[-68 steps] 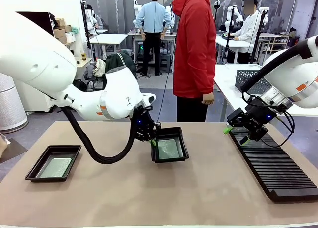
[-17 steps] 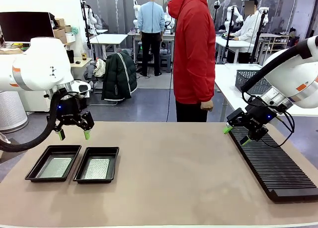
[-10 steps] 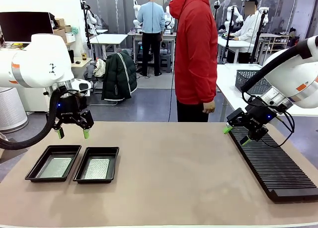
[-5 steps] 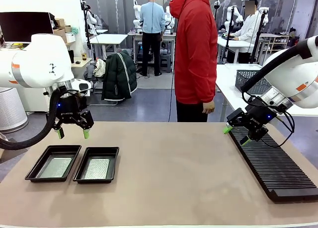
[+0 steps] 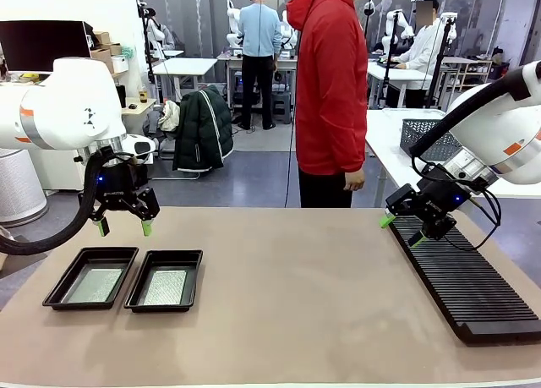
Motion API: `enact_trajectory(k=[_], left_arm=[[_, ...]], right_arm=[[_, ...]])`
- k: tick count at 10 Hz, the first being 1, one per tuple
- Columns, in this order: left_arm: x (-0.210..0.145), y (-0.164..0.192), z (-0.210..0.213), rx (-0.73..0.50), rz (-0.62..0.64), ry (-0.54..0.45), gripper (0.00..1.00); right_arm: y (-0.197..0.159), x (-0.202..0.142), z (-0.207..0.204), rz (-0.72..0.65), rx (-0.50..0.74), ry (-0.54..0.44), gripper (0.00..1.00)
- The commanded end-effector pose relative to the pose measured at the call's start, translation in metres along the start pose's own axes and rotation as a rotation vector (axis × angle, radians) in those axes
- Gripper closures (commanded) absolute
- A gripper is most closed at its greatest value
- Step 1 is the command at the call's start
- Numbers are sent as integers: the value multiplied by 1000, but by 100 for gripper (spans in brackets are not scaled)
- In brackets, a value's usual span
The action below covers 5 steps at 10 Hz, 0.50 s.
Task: Inspect and transfer BCBs to ESD trays.
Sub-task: Pick up the ESD tray and place it on the left side of the table.
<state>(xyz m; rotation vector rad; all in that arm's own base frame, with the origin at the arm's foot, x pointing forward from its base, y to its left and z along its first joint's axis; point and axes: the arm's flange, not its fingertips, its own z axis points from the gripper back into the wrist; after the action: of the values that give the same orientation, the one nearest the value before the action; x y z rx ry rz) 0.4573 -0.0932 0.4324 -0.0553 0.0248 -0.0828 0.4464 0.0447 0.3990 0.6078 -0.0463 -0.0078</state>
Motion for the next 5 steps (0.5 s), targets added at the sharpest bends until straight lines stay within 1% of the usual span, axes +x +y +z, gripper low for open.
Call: enact_trajectory(k=[1, 5], left_arm=[[0, 1, 0, -3, 3, 1, 0], [0, 1, 0, -3, 3, 1, 0]], right_arm=[[2, -1, 1, -17, -20, -2, 0], [2, -1, 1, -17, -20, -2, 0]])
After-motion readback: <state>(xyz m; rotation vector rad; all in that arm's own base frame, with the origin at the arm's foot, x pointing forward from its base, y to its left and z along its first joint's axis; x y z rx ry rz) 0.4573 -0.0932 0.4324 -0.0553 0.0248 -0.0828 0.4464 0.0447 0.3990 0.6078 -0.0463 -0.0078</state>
